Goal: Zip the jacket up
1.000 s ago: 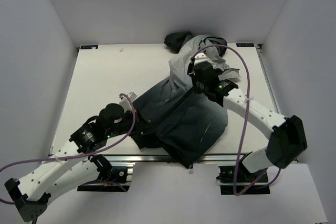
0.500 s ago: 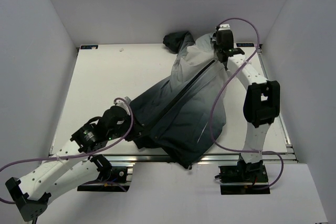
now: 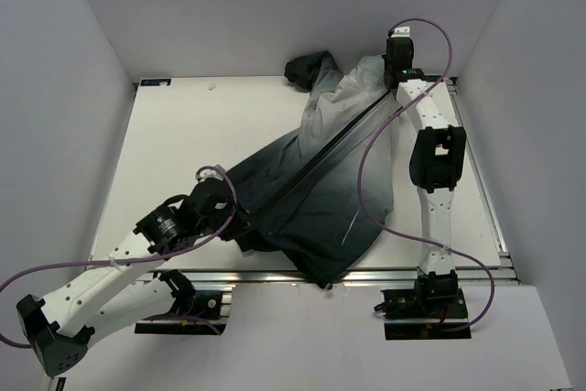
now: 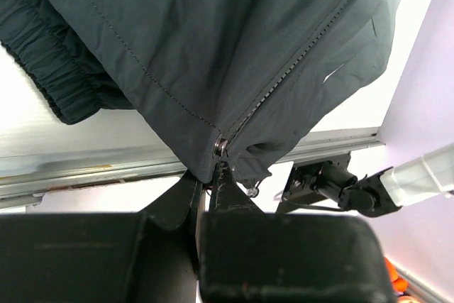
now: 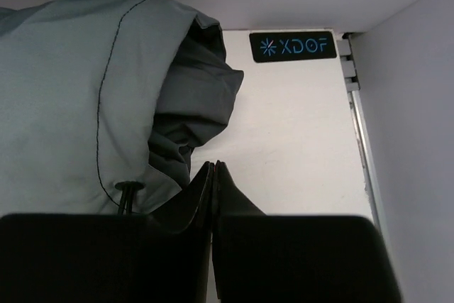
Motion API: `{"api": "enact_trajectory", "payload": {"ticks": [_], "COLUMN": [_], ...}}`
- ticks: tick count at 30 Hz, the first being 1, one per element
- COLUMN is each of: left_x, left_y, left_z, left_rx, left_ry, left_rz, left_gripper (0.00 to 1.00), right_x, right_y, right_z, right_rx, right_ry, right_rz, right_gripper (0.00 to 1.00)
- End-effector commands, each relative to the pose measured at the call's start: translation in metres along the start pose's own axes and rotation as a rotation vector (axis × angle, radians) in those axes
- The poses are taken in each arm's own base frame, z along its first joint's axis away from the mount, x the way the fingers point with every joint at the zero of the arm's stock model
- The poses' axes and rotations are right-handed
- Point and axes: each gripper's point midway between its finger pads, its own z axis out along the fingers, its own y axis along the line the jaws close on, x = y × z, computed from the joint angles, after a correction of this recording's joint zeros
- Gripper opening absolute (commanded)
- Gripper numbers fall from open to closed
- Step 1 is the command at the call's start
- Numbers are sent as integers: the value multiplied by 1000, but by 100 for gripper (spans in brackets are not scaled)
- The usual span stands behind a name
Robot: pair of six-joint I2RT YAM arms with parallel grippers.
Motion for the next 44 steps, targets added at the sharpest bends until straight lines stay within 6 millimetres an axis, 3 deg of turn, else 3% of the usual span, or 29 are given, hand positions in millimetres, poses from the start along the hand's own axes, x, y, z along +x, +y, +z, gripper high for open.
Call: {"api": "enact_trajectory", "payload": {"ticks": [1,5,6,8,9,10,11,12,13,14,15,17,18,20,21,22,23,24,25,26,28,29,32,33,34,36,37,39,44], "left_x": [21,19,17,10,3,-2,-6,-16,-21,-26,-42,-54,-61,-81,-88,-90,-124,-142,-154,-192,-213,-234,-247,-252,-253,-255,-256,-257,-254], "left_y": [46,40,37,22,8,0,-6,-23,-30,-33,-50,-55,-57,-69,-68,-62,-59,-51,-51,-40,-40,-27,-1,2,4,3,2,1,3], "left_z": [-12,-13,-14,-13,-17,-19,-18,-28,-33,-37,-45,-49,-38,-29,-10,4,15,22,29,32,28,24,22,19,18,13,7,0,-19], "left_rx": [-183,-167,-162,-115,-78,-56,-59,-25,-16,-30,-27,-63,-111,-120,-147,-142,-132,-138,-97,-64,36,27,-98,-124,-137,-133,-131,-125,-121], "left_ry": [85,86,78,61,45,35,30,5,-4,-8,-52,-76,-83,-124,-117,-89,-162,-191,-198,-291,-319,-380,-429,-447,-451,-465,-483,-508,-573], "left_rz": [4,7,7,40,51,87,105,118,161,186,201,260,282,297,302,336,280,241,220,148,95,54,17,21,30,51,66,78,97], "left_gripper": [0,0,0,38,60,98,98,98,98,98,98,98,98,98,98,98,98,98,98,98,98,98,98,98,98,98,98,98,98], "right_x": [-76,-78,-67,-75,-75,-71,-68,-67,-66,-66,-70,-64,-69,-36,-41,-31,0,-6,2,9,35,49,79,79,101,110,124,125,127], "right_y": [-88,-85,-72,-67,-53,-47,-42,-32,-31,-28,-25,-25,-32,-32,-40,-42,-38,-46,-46,-48,-54,-57,-61,-66,-63,-68,-68,-69,-73], "right_z": [0,-5,-1,-19,-23,-37,-44,-52,-68,-77,-95,-112,-131,-145,-168,-177,-181,-207,-217,-229,-259,-269,-302,-319,-320,-336,-337,-349,-358], "right_rx": [275,258,198,136,46,-10,-52,-116,-148,-176,-229,-252,-248,-246,-244,-241,-241,-246,-257,-265,-260,-248,-255,-263,-264,-264,-251,-273,-273], "right_ry": [-257,-267,-248,-262,-267,-257,-255,-252,-245,-238,-228,-173,-167,-53,-68,-44,16,-19,-19,-19,5,37,57,20,57,22,40,-3,-24], "right_rz": [62,68,49,77,83,95,101,115,133,168,170,233,264,301,326,347,350,394,403,410,445,448,476,493,490,497,505,508,499], "right_gripper": [0,0,0,0,7,41,58,86,89,89,89,89,89,89,89,89,89,89,89,89,89,89,89,89,90,89,89,89,90]}}
